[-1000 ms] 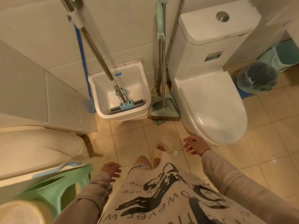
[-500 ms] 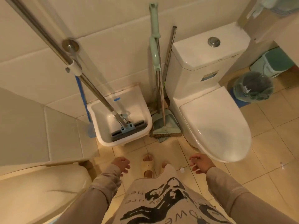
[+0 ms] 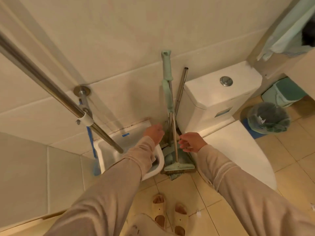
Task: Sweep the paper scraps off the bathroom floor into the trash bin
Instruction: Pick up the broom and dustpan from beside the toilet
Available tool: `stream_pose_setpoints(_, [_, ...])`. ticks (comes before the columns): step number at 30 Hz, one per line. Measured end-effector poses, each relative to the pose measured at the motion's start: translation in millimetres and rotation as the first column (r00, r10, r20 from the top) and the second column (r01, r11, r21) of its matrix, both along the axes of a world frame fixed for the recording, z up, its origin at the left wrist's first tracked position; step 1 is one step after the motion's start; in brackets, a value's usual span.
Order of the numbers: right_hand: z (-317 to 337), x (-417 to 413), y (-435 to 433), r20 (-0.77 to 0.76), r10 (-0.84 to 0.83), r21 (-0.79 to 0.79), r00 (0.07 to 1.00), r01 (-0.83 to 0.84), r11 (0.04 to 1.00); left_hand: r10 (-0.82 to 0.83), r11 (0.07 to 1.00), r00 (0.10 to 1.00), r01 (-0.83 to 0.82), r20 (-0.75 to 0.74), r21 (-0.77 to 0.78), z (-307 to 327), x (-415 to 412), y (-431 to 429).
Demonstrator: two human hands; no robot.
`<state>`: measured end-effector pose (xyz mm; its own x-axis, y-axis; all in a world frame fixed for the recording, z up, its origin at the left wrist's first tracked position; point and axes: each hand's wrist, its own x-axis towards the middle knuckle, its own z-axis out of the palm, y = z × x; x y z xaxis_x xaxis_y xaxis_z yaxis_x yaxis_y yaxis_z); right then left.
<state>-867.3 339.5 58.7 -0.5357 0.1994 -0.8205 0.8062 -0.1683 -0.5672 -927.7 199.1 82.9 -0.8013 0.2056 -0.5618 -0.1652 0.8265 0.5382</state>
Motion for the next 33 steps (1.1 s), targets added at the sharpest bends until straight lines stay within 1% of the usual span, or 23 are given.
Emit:
stream_pose_setpoints(3, [20.2,-46.1,0.3,-0.08,-0.037,-0.038,0.996,0.034,0.999,-0.006,0.999,0.988,0.011,-0.153,0.033,16.2,-27.2,18.9])
stream_pose_setpoints(5, [27.9,-72.8,7.2,-0.13,-0.082,-0.016,0.988,0.081,0.997,0.002,0.999,0.969,0.01,-0.248,0.047,18.4,-36.9,32.5])
stream_pose_setpoints(7, [27.9,-92.7,13.3,-0.15,-0.146,0.011,0.978,0.149,0.989,-0.025,0.997,0.946,0.045,-0.322,0.056,18.7,-39.4,44.1])
stream_pose_setpoints(8, [25.5,-100.0,14.7,-0.151,-0.169,0.032,0.974,0.176,0.984,-0.045,0.997,0.928,0.065,-0.37,0.043,17.1,-39.2,47.8])
stream_pose_setpoints(10, [19.0,-111.0,14.6,-0.14,-0.182,0.055,0.973,0.191,0.98,-0.119,0.993,0.892,0.116,-0.436,-0.035,9.1,-37.9,51.7])
stream_pose_setpoints(12, [13.6,-121.4,11.8,-0.144,-0.153,0.037,0.978,0.16,0.986,-0.173,0.985,0.881,0.151,-0.44,-0.084,0.2,-37.7,52.6])
stream_pose_setpoints(14, [12.0,-132.1,7.7,-0.166,-0.124,0.011,0.978,0.128,0.992,-0.195,0.981,0.885,0.175,-0.423,-0.086,-7.3,-39.8,53.6])
stream_pose_setpoints(17, [8.5,-150.3,4.1,-0.204,-0.206,-0.089,0.957,0.192,0.977,-0.197,0.98,0.874,0.185,-0.444,-0.07,-13.0,-46.6,54.5])
stream_pose_setpoints(22, [11.5,-176.1,6.5,-0.244,-0.195,-0.101,0.95,0.175,0.979,-0.211,0.976,0.824,0.212,-0.526,-0.06,-13.6,-62.4,52.8])
stream_pose_setpoints(24, [14.1,-180.0,4.2,-0.236,-0.206,-0.123,0.95,0.181,0.976,-0.282,0.959,0.758,0.25,-0.588,-0.137,-14.3,-72.0,46.7])
stream_pose_setpoints(26, [17.1,-175.0,6.5,-0.222,-0.254,-0.171,0.941,0.219,0.961,-0.416,0.91,0.677,0.302,-0.607,-0.286,-12.4,-81.5,43.5])
stream_pose_setpoints(28, [18.0,-164.8,14.9,-0.209,-0.304,-0.194,0.929,0.265,0.945,-0.528,0.846,0.632,0.337,-0.567,-0.413,-7.9,-84.6,45.3])
stream_pose_setpoints(30, [19.8,-153.1,23.5,-0.162,-0.349,-0.25,0.923,0.304,0.919,-0.612,0.786,0.579,0.369,-0.539,-0.496,-2.1,-83.3,47.5])
stream_pose_setpoints(31, [23.0,-148.7,26.7,-0.128,-0.357,-0.279,0.925,0.312,0.908,-0.654,0.752,0.53,0.382,-0.539,-0.537,2.7,-82.5,47.5])
stream_pose_setpoints(33, [34.1,-143.2,32.2,-0.041,-0.35,-0.308,0.936,0.322,0.896,-0.764,0.643,0.384,0.387,-0.518,-0.661,16.5,-84.9,47.5])
